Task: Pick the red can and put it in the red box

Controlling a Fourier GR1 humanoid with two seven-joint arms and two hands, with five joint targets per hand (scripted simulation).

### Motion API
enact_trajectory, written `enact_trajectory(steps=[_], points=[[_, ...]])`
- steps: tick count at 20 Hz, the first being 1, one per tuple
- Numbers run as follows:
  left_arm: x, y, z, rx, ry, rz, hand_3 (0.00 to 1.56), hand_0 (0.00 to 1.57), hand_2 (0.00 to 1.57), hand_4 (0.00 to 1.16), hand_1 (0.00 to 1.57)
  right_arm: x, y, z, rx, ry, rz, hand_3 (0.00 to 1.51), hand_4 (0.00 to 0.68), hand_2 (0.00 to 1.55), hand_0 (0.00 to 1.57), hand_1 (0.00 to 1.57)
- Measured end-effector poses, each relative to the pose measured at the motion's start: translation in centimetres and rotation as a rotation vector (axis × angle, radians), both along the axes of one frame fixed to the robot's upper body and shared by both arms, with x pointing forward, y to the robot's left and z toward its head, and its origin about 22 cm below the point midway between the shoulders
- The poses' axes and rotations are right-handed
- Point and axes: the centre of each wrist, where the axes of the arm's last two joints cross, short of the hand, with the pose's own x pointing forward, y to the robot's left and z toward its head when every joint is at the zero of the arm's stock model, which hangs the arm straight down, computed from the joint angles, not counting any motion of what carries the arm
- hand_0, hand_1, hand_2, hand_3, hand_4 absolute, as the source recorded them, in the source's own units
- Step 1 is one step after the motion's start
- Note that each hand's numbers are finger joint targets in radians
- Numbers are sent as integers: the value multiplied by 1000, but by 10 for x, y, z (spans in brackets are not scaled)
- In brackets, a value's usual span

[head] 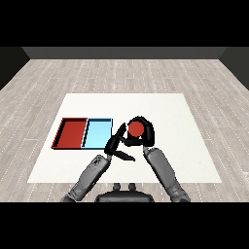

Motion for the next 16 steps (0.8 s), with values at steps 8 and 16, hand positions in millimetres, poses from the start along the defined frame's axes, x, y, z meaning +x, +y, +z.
enact_trajectory(steps=[8,16], points=[[4,-1,16,-8,28,-21,0,0,0,0,0,-12,12,6,7,-14,35,1407,619,1474,1571,1571],[13,-3,6,-28,-5,-36,0,0,0,0,0,-12,26,6,-6,-26,45,1411,650,1484,1571,1571]])
